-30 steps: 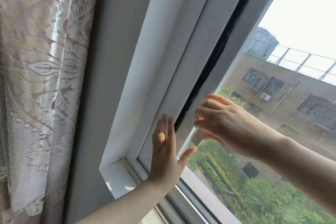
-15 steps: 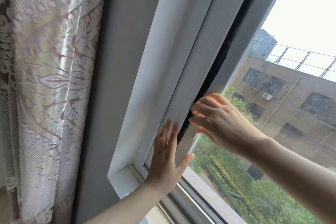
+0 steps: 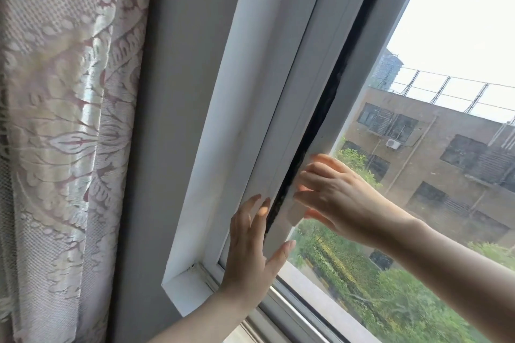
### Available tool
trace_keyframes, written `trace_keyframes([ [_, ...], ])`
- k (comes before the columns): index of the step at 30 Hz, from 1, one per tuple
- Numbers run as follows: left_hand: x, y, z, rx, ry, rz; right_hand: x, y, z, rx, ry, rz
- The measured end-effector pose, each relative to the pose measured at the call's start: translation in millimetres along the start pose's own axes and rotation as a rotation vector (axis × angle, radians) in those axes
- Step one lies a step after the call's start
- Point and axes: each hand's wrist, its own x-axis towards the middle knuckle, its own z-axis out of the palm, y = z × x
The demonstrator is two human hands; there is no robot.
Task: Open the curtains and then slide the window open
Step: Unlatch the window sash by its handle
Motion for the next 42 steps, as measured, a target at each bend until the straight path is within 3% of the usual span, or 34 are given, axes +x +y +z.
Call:
trace_keyframes([
  [5,8,9,-5,-0.002,-0.030,0.053,-18,-2,-7,0.032,0.050,0.010],
  [13,-1,1,-32,0.003,-0.151,0.011,-52,-22,-25,0.046,0.071,0.181],
  [20,6,-1,-55,-0.028,-0.176,0.019,-64,-31,2,-0.148,0.389,0.560],
  [24,17,0,-60,-0.029,-0.200,0.034,-54,-38,20,-0.182,0.464,0.627],
  [42,23,40,-42,0.016,-0.277,0.064,-68,-55,13,-0.132,0.332,0.651],
])
